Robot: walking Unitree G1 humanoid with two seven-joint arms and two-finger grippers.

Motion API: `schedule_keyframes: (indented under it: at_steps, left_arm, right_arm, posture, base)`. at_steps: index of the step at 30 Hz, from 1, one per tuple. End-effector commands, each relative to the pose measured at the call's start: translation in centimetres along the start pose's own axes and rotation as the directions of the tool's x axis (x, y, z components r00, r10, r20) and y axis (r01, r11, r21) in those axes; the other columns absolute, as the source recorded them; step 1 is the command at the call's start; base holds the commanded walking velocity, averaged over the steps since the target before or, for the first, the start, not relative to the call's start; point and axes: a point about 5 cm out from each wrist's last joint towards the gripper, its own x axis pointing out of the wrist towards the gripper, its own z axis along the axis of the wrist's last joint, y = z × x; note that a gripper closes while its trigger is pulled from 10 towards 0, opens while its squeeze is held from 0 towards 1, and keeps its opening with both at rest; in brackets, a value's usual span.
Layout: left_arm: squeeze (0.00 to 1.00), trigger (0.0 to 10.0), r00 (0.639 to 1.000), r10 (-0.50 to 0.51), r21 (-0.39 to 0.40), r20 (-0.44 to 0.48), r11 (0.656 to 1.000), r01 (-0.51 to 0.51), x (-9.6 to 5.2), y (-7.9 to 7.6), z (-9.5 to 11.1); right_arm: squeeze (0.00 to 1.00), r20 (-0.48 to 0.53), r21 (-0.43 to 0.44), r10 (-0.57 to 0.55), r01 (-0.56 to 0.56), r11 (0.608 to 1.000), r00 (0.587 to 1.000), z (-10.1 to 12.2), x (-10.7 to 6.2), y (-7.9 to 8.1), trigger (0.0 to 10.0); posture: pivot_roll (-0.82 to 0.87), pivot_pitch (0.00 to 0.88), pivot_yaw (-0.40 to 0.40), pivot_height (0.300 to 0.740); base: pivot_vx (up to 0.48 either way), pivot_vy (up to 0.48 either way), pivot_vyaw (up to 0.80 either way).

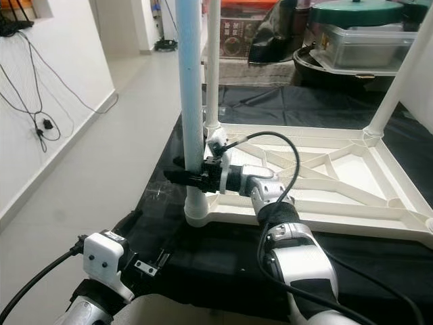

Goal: Building children table

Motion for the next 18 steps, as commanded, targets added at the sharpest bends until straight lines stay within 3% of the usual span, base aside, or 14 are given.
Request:
schedule_keyframes:
  at_steps: [1, 5, 6, 7, 8, 9, 10, 12, 13, 14, 15, 17, 18]
  left_arm:
    - [0.00, 10.0, 1.000, 0.004, -0.002, -0.017, 1.000, -0.004, -0.1, 0.0, -0.4]
    - [0.00, 10.0, 1.000, 0.003, -0.002, -0.018, 1.000, -0.003, -0.1, 0.0, -0.5]
    - [0.00, 10.0, 1.000, 0.004, 0.001, -0.018, 1.000, -0.004, -0.1, 0.0, -0.5]
    - [0.00, 10.0, 1.000, 0.010, 0.003, -0.020, 1.000, -0.010, -0.2, 0.1, -0.5]
    - [0.00, 10.0, 1.000, 0.010, 0.003, -0.020, 1.000, -0.010, -0.2, 0.1, -0.5]
    - [0.00, 10.0, 1.000, 0.014, 0.003, -0.020, 1.000, -0.014, -0.3, 0.2, -0.4]
    - [0.00, 10.0, 1.000, 0.017, 0.002, -0.020, 1.000, -0.017, -0.3, 0.3, -0.4]
    - [0.00, 10.0, 1.000, 0.017, 0.000, -0.023, 1.000, -0.017, -0.4, 0.3, -0.5]
    - [0.00, 10.0, 1.000, 0.017, 0.000, -0.024, 1.000, -0.017, -0.4, 0.3, -0.5]
    - [0.00, 10.0, 1.000, 0.016, 0.000, -0.025, 1.000, -0.016, -0.3, 0.2, -0.5]
    - [0.00, 10.0, 1.000, 0.016, 0.000, -0.025, 1.000, -0.016, -0.3, 0.2, -0.5]
    - [0.00, 10.0, 1.000, 0.015, 0.000, -0.028, 1.000, -0.015, -0.2, 0.2, -0.6]
    - [0.00, 10.0, 0.999, 0.014, 0.000, -0.028, 1.000, -0.014, -0.2, 0.2, -0.6]
  right_arm:
    - [0.00, -0.014, 0.025, -0.026, 0.026, 0.999, 1.000, -0.9, 0.7, 0.2, 0.0]
    - [0.00, 0.017, 0.017, -0.077, 0.077, 0.997, 0.997, -1.1, 0.3, 0.1, 0.0]
    - [0.00, 0.040, 0.009, -0.155, 0.155, 0.988, 0.987, -1.2, 0.1, -0.2, 0.0]
    - [0.00, 0.068, 0.008, -0.425, 0.425, 0.905, 0.903, -1.5, -0.6, -1.3, 0.0]
    - [0.00, 0.068, 0.008, -0.425, 0.425, 0.905, 0.903, -1.5, -0.6, -1.3, 0.0]
    - [0.00, 0.075, 0.027, -0.549, 0.548, 0.836, 0.833, -1.8, -1.1, -1.7, 0.0]
    - [0.00, 0.070, 0.038, -0.672, 0.671, 0.740, 0.737, -2.2, -1.8, -2.1, 0.0]
    - [0.00, 0.054, 0.047, -0.889, 0.888, 0.457, 0.454, -3.1, -3.8, -2.0, 0.0]
    - [0.00, 0.052, 0.043, -0.934, 0.934, 0.356, 0.354, -3.3, -4.6, -1.8, 0.0]
    - [0.00, 0.043, 0.073, -0.960, 0.958, 0.278, 0.276, -3.6, -5.1, -1.4, 0.0]
    - [0.00, 0.043, 0.073, -0.960, 0.958, 0.278, 0.276, -3.6, -5.1, -1.4, 0.0]
    - [0.00, 0.006, 0.141, -0.990, 0.980, 0.137, 0.138, -4.1, -5.7, -0.3, 0.0]
    - [0.00, -0.011, 0.167, -0.996, 0.982, 0.088, 0.091, -4.3, -5.8, 0.2, 0.0]
  posture:
    - [0.13, 0.000, -0.001, 0.740]
    - [0.13, 0.000, -0.001, 0.740]
    - [0.13, 0.000, -0.001, 0.740]
    - [0.12, 0.000, -0.004, 0.740]
    - [0.12, 0.000, -0.004, 0.740]
    - [0.11, 0.000, -0.001, 0.740]
    - [0.11, 0.000, -0.001, 0.740]
    - [0.10, 0.000, 0.005, 0.740]
    - [0.10, 0.000, 0.005, 0.740]
    - [0.10, 0.000, 0.007, 0.740]
    - [0.10, 0.000, 0.007, 0.740]
    - [0.10, 0.000, 0.004, 0.740]
    - [0.10, 0.000, 0.004, 0.740]
  base:
    - [0.000, 0.000, 0.00]
    - [0.000, 0.000, 0.00]
    - [0.000, 0.000, 0.00]
    - [0.000, 0.000, 0.00]
    - [0.000, 0.000, 0.00]
    - [0.000, 0.000, 0.00]
    - [0.000, 0.000, 0.00]
    - [0.000, 0.000, 0.00]
    - [0.000, 0.000, 0.00]
    - [0.000, 0.000, 0.00]
    - [0.000, 0.000, 0.00]
    - [0.000, 0.000, 0.00]
    - [0.000, 0.000, 0.00]
